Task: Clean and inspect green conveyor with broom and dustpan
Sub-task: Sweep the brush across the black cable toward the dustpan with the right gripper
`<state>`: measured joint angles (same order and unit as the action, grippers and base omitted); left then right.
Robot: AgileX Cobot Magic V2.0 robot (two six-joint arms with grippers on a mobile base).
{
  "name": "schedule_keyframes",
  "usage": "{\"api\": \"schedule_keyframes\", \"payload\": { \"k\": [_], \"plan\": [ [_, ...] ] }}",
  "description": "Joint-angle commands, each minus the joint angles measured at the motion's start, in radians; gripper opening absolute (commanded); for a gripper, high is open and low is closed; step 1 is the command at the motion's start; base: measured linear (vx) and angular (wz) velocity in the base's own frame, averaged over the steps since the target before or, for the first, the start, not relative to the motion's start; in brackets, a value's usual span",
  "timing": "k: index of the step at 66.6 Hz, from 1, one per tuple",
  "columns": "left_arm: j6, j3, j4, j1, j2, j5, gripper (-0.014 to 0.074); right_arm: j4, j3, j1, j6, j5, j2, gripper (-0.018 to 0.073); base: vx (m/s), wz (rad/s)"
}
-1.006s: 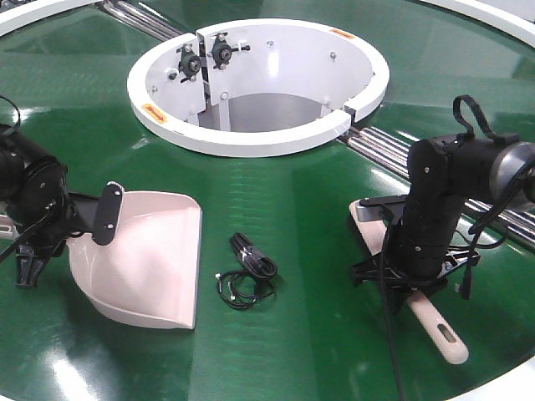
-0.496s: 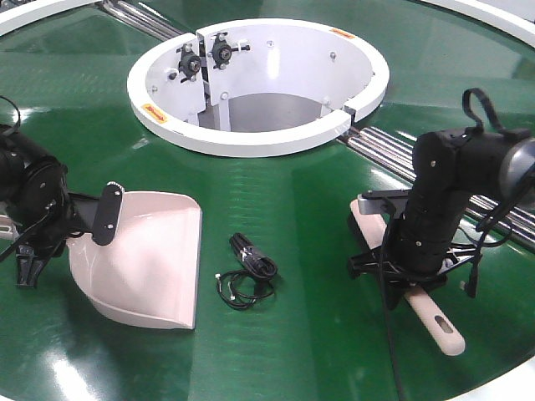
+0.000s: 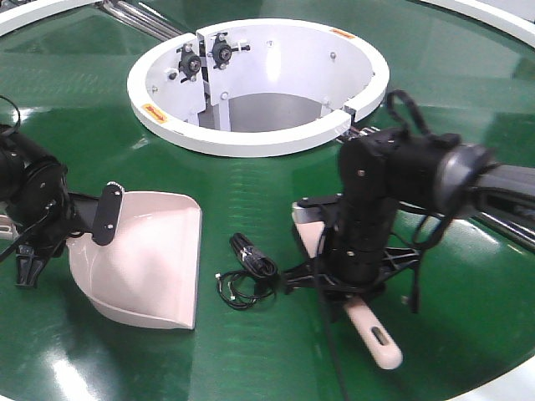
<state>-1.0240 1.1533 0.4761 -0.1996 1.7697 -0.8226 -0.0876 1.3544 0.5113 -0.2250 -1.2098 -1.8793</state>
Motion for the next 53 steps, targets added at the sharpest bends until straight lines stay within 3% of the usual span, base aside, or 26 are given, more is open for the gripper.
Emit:
{"api": "schedule_keyframes", "payload": {
  "k": [1, 18, 29, 40, 53],
  "plan": [
    [-0.002, 0.026, 0.020, -0.008, -0.042, -0.002, -0.0006, -0.001, 0.082, 0.026, -0.040, -0.081, 0.012, -0.0006, 0.00, 0.00],
    [-0.002, 0.026, 0.020, -0.008, -0.042, -0.002, -0.0006, -0.127, 0.120, 0.042, -0.115, -0.079, -0.040, -0.0006, 0.00, 0.00],
    [-0.002, 0.026, 0.020, -0.008, -0.042, -0.002, -0.0006, -0.151, 0.121, 0.074, -0.150, -0.079, -0.069, -0.0006, 0.00, 0.00],
    [-0.002, 0.026, 0.020, -0.008, -0.042, -0.002, -0.0006, -0.195, 0.144, 0.119, -0.139, -0.079, -0.121, -0.0006, 0.00, 0.00],
    [-0.002, 0.026, 0.020, -0.008, -0.042, -0.002, -0.0006, -0.260, 0.296, 0.176, -0.111, -0.079, -0.204, -0.0006, 0.00, 0.00]
  ]
}}
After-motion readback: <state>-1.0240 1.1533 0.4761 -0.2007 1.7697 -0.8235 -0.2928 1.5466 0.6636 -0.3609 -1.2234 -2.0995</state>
